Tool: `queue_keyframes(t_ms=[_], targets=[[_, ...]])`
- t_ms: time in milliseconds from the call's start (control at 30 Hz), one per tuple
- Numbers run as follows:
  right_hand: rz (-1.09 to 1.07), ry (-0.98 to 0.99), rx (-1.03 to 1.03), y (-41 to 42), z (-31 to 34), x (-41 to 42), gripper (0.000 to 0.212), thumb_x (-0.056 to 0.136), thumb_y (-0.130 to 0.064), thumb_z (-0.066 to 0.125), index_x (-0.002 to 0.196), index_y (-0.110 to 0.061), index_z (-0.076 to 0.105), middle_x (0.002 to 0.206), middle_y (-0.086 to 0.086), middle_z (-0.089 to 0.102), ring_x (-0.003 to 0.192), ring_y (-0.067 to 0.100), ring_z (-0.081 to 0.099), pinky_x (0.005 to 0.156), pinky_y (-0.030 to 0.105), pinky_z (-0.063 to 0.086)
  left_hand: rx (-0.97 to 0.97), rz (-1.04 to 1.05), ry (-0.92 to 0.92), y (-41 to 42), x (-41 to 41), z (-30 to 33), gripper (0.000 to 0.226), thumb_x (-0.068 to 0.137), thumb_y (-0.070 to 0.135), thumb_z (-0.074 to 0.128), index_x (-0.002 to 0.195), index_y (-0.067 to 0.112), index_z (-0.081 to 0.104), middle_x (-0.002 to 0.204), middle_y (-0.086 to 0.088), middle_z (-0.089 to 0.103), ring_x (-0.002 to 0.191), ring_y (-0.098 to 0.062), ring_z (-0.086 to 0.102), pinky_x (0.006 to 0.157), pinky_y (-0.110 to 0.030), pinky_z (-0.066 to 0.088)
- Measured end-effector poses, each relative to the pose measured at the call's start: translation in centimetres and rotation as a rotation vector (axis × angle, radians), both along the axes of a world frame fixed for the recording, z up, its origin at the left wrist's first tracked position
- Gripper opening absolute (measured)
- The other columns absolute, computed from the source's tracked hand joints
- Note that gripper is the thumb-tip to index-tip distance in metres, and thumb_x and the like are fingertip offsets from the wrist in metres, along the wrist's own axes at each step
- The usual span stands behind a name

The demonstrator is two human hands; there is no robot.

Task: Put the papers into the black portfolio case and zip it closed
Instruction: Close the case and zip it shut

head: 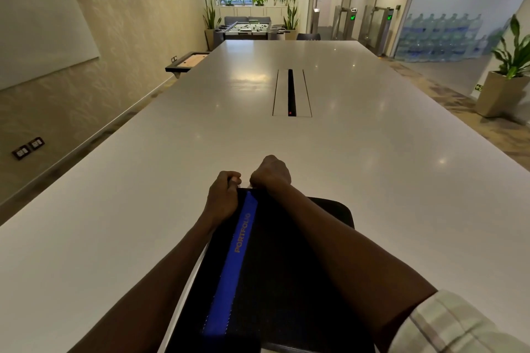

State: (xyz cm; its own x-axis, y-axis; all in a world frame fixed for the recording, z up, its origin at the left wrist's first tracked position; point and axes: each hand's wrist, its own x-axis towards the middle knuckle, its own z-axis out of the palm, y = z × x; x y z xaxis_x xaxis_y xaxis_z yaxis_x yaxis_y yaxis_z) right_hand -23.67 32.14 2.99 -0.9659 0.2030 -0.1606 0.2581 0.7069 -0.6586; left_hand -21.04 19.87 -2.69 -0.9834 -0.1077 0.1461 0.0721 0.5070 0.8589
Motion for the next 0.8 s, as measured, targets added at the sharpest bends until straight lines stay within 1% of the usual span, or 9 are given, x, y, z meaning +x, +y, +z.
queue_keyframes(t_ms=[67, 133, 233, 300, 367, 433, 533, 667, 800], targets=[[0.003, 0.01, -0.01, -0.6, 0.0, 0.0, 0.032, 0.072, -0.014, 0.075, 0.095, -0.013, 0.053, 0.11, 0.009, 0.066, 0.101, 0.026, 0.064, 0.068, 0.029, 0.044, 0.034, 0.015, 0.0, -0.1, 0.0, -0.2, 0.026, 0.099, 0.014, 0.037, 0.119, 0.013, 0.054, 0.107, 0.002, 0.062, 0.096, -0.014, 0.058, 0.078, -0.023, 0.038], [0.0, 0.019, -0.007, -1.0, 0.0, -0.2, 0.034, 0.073, -0.015, 0.074, 0.103, -0.011, 0.058, 0.11, 0.009, 0.067, 0.101, 0.026, 0.065, 0.069, 0.029, 0.046, 0.067, 0.035, 0.004, -0.2, 0.0, -0.4, 0.027, 0.099, 0.015, 0.036, 0.121, 0.014, 0.052, 0.106, 0.001, 0.062, 0.095, -0.014, 0.059, 0.079, -0.025, 0.04], [0.003, 0.035, -0.006, -1.8, -0.1, -0.3, 0.032, 0.077, -0.014, 0.069, 0.107, -0.01, 0.059, 0.111, 0.009, 0.066, 0.101, 0.026, 0.065, 0.07, 0.03, 0.047, 0.118, 0.059, 0.023, -0.3, 0.0, -0.6, 0.025, 0.099, 0.016, 0.036, 0.121, 0.015, 0.049, 0.102, 0.002, 0.063, 0.093, -0.014, 0.061, 0.078, -0.026, 0.043], [0.003, 0.031, -0.018, -2.2, -0.1, -0.3, 0.03, 0.076, -0.012, 0.067, 0.106, -0.01, 0.061, 0.109, 0.008, 0.067, 0.1, 0.026, 0.065, 0.07, 0.03, 0.048, 0.148, 0.069, 0.03, -0.4, 0.0, -0.6, 0.024, 0.099, 0.016, 0.036, 0.121, 0.016, 0.046, 0.097, 0.003, 0.064, 0.092, -0.015, 0.063, 0.08, -0.029, 0.045], [0.01, 0.013, -0.032, -2.4, 0.0, -0.4, 0.028, 0.075, -0.011, 0.068, 0.102, -0.01, 0.062, 0.107, 0.008, 0.068, 0.098, 0.025, 0.066, 0.069, 0.029, 0.048, 0.155, 0.075, 0.03, -0.4, 0.1, -0.6, 0.025, 0.098, 0.016, 0.036, 0.122, 0.017, 0.044, 0.096, 0.001, 0.065, 0.092, -0.015, 0.063, 0.079, -0.029, 0.043], [0.02, -0.006, -0.049, -2.4, -0.1, -0.4, 0.023, 0.076, -0.011, 0.067, 0.098, -0.01, 0.061, 0.106, 0.008, 0.068, 0.096, 0.025, 0.066, 0.071, 0.031, 0.051, 0.156, 0.076, 0.032, -0.4, 0.1, -0.5, 0.027, 0.097, 0.014, 0.037, 0.124, 0.016, 0.042, 0.1, -0.002, 0.066, 0.093, -0.016, 0.063, 0.078, -0.027, 0.041], [0.027, -0.023, -0.064, -2.3, -0.2, -0.5, 0.017, 0.078, -0.01, 0.063, 0.093, -0.012, 0.054, 0.108, 0.009, 0.067, 0.098, 0.026, 0.065, 0.075, 0.033, 0.052, 0.159, 0.081, 0.042, -0.3, 0.2, -0.4, 0.029, 0.097, 0.011, 0.036, 0.126, 0.012, 0.04, 0.103, -0.005, 0.065, 0.094, -0.017, 0.063, 0.081, -0.027, 0.041], [0.028, -0.039, -0.073, -2.4, -0.4, -0.6, 0.025, 0.081, -0.011, 0.06, 0.106, -0.009, 0.058, 0.114, 0.01, 0.065, 0.103, 0.027, 0.064, 0.081, 0.036, 0.052, 0.137, 0.086, 0.042, -0.2, 0.4, -0.3, 0.029, 0.097, 0.01, 0.038, 0.126, 0.012, 0.039, 0.098, -0.005, 0.066, 0.085, -0.009, 0.061, 0.07, -0.019, 0.039], [0.053, -0.05, -0.062, -2.6, -0.7, -0.3, 0.028, 0.083, -0.012, 0.058, 0.111, -0.008, 0.057, 0.118, 0.01, 0.063, 0.107, 0.027, 0.062, 0.084, 0.036, 0.051, 0.123, 0.082, 0.047, -0.2, 0.4, -0.3, 0.031, 0.095, 0.007, 0.038, 0.126, 0.01, 0.039, 0.095, -0.004, 0.066, 0.086, -0.014, 0.061, 0.071, -0.022, 0.039]])
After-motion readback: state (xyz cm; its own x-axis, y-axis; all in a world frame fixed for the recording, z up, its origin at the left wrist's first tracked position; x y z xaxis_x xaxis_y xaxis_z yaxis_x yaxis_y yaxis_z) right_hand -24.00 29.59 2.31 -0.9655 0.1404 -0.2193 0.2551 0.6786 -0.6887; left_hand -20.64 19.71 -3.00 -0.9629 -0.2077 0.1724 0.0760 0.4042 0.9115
